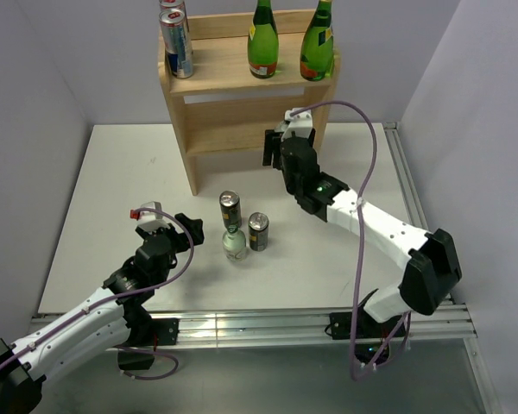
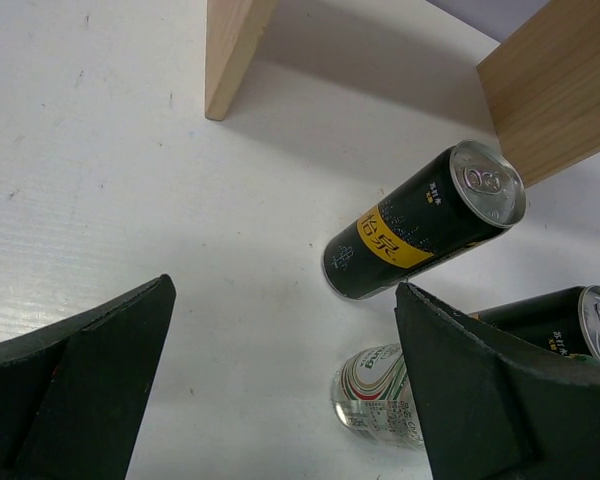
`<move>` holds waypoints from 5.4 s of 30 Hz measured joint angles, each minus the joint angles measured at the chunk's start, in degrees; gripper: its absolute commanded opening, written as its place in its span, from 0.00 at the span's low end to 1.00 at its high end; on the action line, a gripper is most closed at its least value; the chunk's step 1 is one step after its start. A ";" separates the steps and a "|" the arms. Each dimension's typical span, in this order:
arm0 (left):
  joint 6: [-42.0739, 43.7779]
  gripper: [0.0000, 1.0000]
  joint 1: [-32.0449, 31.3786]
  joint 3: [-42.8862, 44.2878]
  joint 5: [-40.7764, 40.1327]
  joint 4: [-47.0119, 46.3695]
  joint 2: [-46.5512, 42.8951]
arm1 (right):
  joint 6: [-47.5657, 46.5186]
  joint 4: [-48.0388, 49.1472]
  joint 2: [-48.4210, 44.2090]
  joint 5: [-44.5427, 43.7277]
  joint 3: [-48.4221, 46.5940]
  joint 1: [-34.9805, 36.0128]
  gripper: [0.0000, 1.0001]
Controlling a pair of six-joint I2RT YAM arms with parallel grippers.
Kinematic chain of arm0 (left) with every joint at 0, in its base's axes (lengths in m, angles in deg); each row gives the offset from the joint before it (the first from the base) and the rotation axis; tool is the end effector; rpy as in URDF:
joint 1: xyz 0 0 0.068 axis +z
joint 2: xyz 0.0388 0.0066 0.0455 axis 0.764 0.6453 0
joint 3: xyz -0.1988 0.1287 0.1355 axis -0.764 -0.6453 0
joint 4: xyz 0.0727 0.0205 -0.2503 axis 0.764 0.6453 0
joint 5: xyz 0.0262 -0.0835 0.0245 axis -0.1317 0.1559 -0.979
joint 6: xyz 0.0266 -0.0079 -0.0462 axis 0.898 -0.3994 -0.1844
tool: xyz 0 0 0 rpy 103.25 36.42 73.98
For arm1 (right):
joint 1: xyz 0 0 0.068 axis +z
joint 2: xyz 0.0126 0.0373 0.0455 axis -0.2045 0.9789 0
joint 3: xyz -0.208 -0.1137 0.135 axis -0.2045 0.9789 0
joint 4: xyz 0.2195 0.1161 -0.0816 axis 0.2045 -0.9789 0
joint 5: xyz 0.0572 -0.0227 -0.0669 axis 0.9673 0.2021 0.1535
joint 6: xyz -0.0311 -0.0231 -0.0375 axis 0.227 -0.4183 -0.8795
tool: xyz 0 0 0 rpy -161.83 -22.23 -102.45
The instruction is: Place and organize the beverage onto the shelf
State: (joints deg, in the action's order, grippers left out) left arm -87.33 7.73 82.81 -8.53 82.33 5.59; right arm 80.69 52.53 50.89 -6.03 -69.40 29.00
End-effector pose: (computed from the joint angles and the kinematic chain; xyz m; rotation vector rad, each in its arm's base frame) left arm 0.1303 -0.0910 0.2154 -0.3660 1.8014 -0.4561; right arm 0.2670 0.2048 0.3548 -0.0541 1.7196 0.1404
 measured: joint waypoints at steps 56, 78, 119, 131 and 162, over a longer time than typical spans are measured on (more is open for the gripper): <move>0.02 0.97 0.00 0.00 0.17 -0.02 0.00 | -2.56 8.46 19.58 -3.50 -13.57 -11.43 0.87; 0.02 0.97 0.00 0.00 0.20 -0.04 0.00 | -1.38 11.37 19.47 -3.50 -13.44 -11.50 1.00; 0.20 0.96 0.00 0.00 0.17 -0.11 0.13 | 9.22 16.00 -30.97 13.22 42.58 10.95 1.00; 0.22 0.96 0.00 0.00 0.17 -0.22 0.48 | 16.02 21.59 -29.03 13.09 53.33 14.53 1.00; 1.01 0.95 0.00 0.00 0.20 -0.26 0.55 | 13.77 41.35 4.11 11.37 43.60 14.71 1.00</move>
State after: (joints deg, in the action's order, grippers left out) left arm -86.32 7.73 82.81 -8.33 82.07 6.14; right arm 94.46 93.89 55.00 5.34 -25.80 43.71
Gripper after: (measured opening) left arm 0.956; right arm 0.998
